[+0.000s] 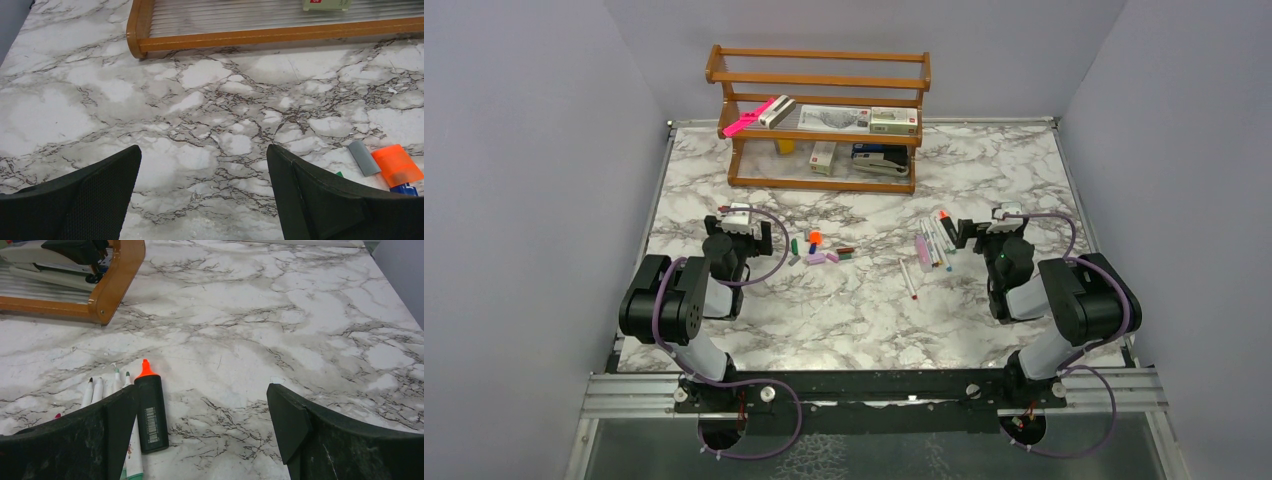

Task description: Open the pen caps

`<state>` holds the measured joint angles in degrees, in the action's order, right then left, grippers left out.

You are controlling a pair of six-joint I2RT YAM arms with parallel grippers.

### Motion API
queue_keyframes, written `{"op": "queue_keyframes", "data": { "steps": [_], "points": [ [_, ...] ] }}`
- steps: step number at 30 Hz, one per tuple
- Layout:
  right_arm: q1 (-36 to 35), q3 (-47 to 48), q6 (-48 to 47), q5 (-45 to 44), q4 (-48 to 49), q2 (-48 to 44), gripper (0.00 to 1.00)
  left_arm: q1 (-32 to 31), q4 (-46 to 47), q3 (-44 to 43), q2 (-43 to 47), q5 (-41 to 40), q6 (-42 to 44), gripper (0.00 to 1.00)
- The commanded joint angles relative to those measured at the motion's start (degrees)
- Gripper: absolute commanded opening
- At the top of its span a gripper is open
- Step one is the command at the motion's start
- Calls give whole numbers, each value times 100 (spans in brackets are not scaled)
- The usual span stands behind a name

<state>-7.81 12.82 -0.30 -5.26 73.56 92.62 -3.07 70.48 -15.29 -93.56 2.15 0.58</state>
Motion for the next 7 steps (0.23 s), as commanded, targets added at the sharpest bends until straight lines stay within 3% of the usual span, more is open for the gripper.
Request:
{"op": "queue_keyframes", "data": {
  "steps": [1,7],
  "points": [
    [-7,54,-76,86,203,43,100,-28,78,-62,-54,-14,36,99],
    [-9,51,-75,86,203,46,100,-53,43,-56,-35,-57,46,99]
  ]
}}
